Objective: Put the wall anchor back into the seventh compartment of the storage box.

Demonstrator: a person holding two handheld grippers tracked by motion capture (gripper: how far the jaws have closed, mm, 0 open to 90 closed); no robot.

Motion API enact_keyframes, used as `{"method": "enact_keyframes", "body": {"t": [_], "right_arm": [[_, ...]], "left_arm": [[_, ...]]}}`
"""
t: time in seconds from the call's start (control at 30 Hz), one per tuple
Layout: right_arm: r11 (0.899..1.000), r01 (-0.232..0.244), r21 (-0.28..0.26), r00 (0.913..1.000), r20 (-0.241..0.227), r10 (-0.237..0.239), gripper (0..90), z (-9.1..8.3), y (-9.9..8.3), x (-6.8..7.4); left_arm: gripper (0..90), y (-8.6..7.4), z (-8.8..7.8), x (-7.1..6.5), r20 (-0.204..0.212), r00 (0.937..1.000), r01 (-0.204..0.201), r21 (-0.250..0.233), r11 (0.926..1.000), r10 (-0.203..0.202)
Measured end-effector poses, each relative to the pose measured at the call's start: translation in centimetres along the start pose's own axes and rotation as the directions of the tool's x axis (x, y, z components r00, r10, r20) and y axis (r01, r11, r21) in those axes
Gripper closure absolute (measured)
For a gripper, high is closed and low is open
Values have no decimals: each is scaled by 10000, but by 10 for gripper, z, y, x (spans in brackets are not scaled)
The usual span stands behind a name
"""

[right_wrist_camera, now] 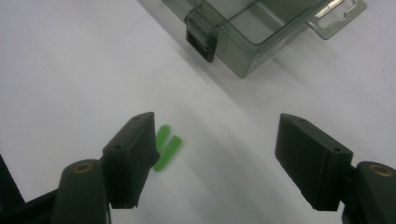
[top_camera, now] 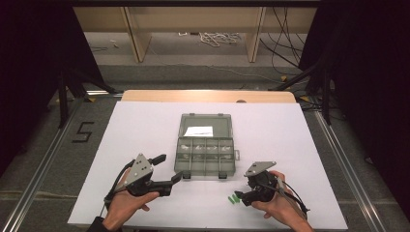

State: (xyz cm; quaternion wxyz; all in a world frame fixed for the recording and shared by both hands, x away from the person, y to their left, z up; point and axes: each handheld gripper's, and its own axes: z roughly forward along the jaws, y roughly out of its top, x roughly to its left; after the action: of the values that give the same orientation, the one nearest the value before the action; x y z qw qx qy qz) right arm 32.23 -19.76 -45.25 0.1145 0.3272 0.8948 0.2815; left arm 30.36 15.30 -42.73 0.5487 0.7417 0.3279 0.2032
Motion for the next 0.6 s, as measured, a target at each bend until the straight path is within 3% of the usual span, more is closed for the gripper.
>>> {"method": "enact_keyframes", "body": {"t": [0.17, 0.27, 0.3, 0.6], "right_arm": [[9995, -144, 295, 9999, -58, 146, 329, 3, 1, 3], [9991, 44, 420, 10000, -75, -41, 341, 6, 1, 3], [9991, 40, 413, 10000, -72, -37, 344, 7, 1, 3], [9979, 103, 646, 9997, -234, -88, 364, 9, 3, 7]], "left_arm": [[210, 0, -2, 1, -39, 10000, 14, -169, 9999, -15], [209, 0, -4, 2, -38, 9999, 127, -326, 9994, -128], [209, 1, -5, 3, -75, 10000, -39, -319, 9995, 37], [209, -2, -12, 1, -187, 9998, -112, -410, 9991, 105]]}}
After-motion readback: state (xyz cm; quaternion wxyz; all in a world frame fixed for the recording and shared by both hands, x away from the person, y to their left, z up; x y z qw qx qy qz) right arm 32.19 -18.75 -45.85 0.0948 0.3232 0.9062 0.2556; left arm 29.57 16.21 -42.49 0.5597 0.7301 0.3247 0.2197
